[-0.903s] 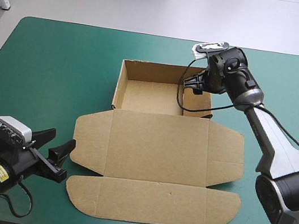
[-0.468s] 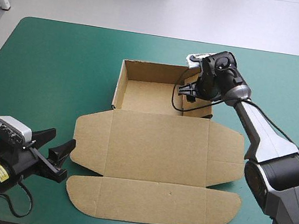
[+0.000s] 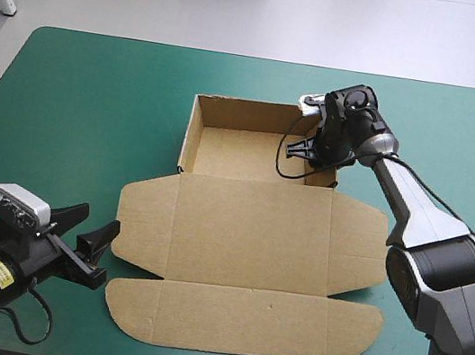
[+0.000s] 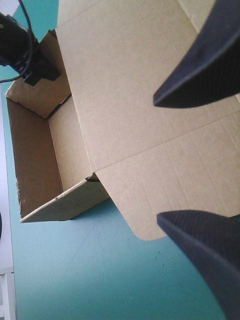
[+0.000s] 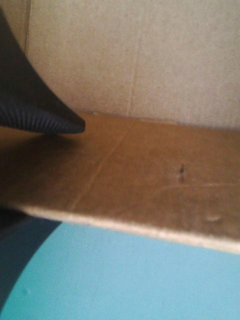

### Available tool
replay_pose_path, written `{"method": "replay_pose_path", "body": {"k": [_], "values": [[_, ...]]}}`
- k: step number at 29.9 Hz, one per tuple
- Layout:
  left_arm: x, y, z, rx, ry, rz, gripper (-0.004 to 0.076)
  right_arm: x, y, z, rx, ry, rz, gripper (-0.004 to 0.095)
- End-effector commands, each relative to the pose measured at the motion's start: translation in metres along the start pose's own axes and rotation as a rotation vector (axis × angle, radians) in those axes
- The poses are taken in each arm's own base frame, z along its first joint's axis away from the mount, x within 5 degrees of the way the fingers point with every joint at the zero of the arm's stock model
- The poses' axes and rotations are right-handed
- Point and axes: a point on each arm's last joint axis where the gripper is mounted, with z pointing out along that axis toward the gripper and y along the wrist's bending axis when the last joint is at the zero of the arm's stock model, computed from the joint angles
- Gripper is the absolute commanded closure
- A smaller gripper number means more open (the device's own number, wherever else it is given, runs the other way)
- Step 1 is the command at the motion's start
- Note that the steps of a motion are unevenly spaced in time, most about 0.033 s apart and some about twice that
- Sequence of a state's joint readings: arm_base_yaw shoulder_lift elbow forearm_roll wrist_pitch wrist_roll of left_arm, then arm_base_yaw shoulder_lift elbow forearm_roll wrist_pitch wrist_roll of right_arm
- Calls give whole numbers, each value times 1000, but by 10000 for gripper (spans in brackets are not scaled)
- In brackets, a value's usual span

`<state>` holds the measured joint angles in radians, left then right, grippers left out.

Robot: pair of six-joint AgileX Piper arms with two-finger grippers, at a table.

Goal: Fold the box

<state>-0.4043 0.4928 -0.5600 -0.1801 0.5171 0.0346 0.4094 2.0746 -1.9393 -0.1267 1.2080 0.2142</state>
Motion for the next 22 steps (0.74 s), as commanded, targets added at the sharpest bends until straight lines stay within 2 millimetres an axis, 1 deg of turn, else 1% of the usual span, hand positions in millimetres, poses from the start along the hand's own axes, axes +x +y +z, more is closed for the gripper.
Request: {"method": "replay_pose_path", "body": {"k": [1,2,3,12,17,22], "values": [[-14,-2,-3,13,-95,-5,297,-3,-9,-31,7,-58,-12,857],[-14,-2,-3,13,-95,-5,297,-3,-9,-31,9,-58,-14,931],[-14,-2,-3,13,-95,-5,297,-3,-9,-31,9,-58,-12,919],[-14,-2,-3,14,-90,-5,300,-3,-12,-32,15,-48,-25,925],[-13,-2,-3,14,-87,-5,301,-4,-28,-30,16,-43,13,925],[-13,-2,-3,14,-87,-5,301,-6,-51,-31,19,-44,54,925]]}}
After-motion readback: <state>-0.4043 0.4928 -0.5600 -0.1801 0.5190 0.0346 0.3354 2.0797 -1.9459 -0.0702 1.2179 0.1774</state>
